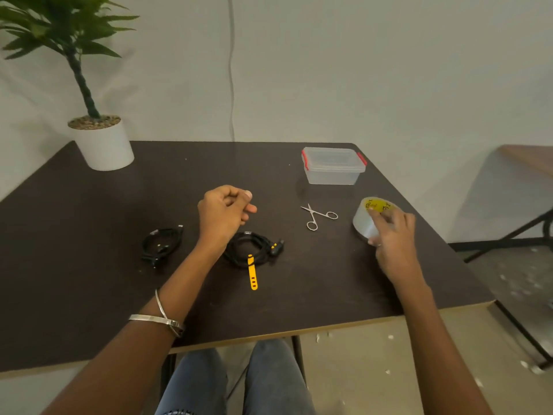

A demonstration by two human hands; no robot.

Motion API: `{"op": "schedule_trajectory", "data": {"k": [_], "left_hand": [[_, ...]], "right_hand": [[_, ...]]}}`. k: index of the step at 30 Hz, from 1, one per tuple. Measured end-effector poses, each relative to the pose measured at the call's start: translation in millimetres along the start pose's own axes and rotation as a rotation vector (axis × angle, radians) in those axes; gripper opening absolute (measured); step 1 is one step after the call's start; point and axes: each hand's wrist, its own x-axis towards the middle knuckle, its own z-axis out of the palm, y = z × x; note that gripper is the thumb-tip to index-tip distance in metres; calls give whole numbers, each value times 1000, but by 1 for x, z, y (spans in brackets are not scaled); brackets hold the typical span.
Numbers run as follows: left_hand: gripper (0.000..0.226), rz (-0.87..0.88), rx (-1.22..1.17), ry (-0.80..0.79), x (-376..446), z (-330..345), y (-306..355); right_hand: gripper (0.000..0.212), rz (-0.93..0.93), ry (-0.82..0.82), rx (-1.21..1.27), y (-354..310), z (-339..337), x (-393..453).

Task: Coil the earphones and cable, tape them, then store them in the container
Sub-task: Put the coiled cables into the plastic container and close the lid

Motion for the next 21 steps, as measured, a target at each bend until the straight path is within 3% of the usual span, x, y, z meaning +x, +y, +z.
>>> {"op": "schedule_trajectory", "data": {"k": [4, 6, 9, 11, 16, 21], "left_hand": [[14, -25, 58, -89, 7, 8, 2], [12, -48, 102, -153, 13, 13, 3], [10, -116, 102, -198, 30, 29, 7], [9, -179, 81, -203, 46, 44, 8], [18, -321, 5, -232, 92, 94, 11], [34, -296, 190, -309, 116, 137, 11]], "right_hand": [[42, 58, -92, 25, 2, -15, 19], [35, 75, -59, 29, -3, -23, 35], [33, 86, 24, 300, -23, -34, 58], [33, 179, -10, 484, -36, -34, 82], [46, 327, -11, 431, -42, -13, 151], [58, 403, -118, 375, -34, 0, 186]]}}
